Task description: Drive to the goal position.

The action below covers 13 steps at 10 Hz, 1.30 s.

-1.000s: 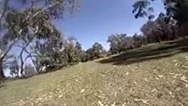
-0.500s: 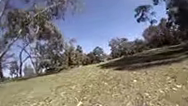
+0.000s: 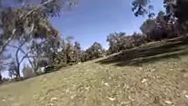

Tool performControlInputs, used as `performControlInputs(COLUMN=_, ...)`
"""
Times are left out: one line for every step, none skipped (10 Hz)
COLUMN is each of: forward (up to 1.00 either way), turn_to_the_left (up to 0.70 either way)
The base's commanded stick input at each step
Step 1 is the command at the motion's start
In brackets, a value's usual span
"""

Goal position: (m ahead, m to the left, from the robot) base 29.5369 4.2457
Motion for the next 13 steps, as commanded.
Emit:
performControlInputs(forward=1.0, turn_to_the_left=0.0)
performControlInputs(forward=1.0, turn_to_the_left=0.0)
performControlInputs(forward=1.0, turn_to_the_left=0.0)
performControlInputs(forward=1.0, turn_to_the_left=0.0)
performControlInputs(forward=1.0, turn_to_the_left=0.0)
performControlInputs(forward=1.0, turn_to_the_left=0.0)
performControlInputs(forward=1.0, turn_to_the_left=0.0)
performControlInputs(forward=1.0, turn_to_the_left=0.0)
performControlInputs(forward=1.0, turn_to_the_left=0.0)
performControlInputs(forward=1.0, turn_to_the_left=0.0)
performControlInputs(forward=1.0, turn_to_the_left=0.0)
performControlInputs(forward=1.0, turn_to_the_left=0.0)
performControlInputs(forward=1.0, turn_to_the_left=0.0)
